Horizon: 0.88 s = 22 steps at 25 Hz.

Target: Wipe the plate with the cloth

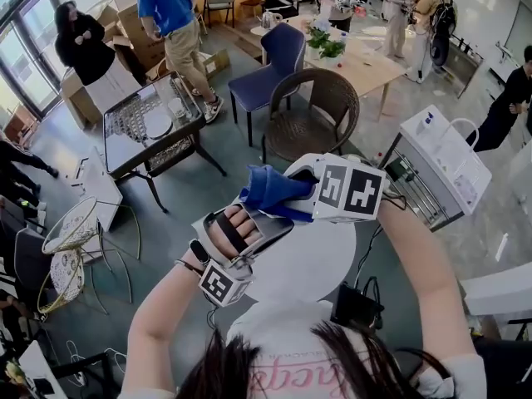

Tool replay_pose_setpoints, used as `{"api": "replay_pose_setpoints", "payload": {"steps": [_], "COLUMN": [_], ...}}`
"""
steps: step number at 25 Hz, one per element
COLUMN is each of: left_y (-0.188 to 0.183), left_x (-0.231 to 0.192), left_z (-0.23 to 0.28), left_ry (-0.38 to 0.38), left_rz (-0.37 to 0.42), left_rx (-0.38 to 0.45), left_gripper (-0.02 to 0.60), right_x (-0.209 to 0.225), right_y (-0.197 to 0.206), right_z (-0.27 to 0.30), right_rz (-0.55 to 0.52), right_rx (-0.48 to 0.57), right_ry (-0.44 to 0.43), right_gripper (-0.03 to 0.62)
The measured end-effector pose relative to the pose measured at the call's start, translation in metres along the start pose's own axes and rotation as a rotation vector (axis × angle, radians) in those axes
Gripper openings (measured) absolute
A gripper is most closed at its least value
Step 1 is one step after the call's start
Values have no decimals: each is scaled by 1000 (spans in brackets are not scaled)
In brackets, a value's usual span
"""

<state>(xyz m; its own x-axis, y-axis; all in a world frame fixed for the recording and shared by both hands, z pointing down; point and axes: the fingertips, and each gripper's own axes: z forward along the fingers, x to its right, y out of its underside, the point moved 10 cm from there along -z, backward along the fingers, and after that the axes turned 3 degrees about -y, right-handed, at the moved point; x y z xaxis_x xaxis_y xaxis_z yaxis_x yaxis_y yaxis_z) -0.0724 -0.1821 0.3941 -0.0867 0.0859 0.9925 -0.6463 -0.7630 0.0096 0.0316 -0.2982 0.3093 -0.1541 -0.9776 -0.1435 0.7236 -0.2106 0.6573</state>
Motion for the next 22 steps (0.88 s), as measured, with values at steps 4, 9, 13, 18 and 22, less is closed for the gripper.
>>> {"api": "replay_pose_setpoints", "payload": {"steps": [4,9,13,18,22], "left_y": [0,-3,-6,-3,-2], "left_x": [-5,-3,-3,-7,-6], "left_z": [0,4,6,5,3], "left_ry": [-10,-10,-10,-7,-13], "left_rz": [9,-10,-8,-16,-13], "left_rx": [6,2,2,-10,-12], "left_gripper": [23,23,25,25,25], "right_x": [17,42,58,76,80], "right_y": [-2,10,31,65,93], "right_z": [15,32,45,55,55], "right_rz": [20,102,171,308,393], "right_rx": [1,-26,-51,-38,-22], "right_ry": [7,1,12,56,124], "right_gripper": [132,132,132,132,132]}}
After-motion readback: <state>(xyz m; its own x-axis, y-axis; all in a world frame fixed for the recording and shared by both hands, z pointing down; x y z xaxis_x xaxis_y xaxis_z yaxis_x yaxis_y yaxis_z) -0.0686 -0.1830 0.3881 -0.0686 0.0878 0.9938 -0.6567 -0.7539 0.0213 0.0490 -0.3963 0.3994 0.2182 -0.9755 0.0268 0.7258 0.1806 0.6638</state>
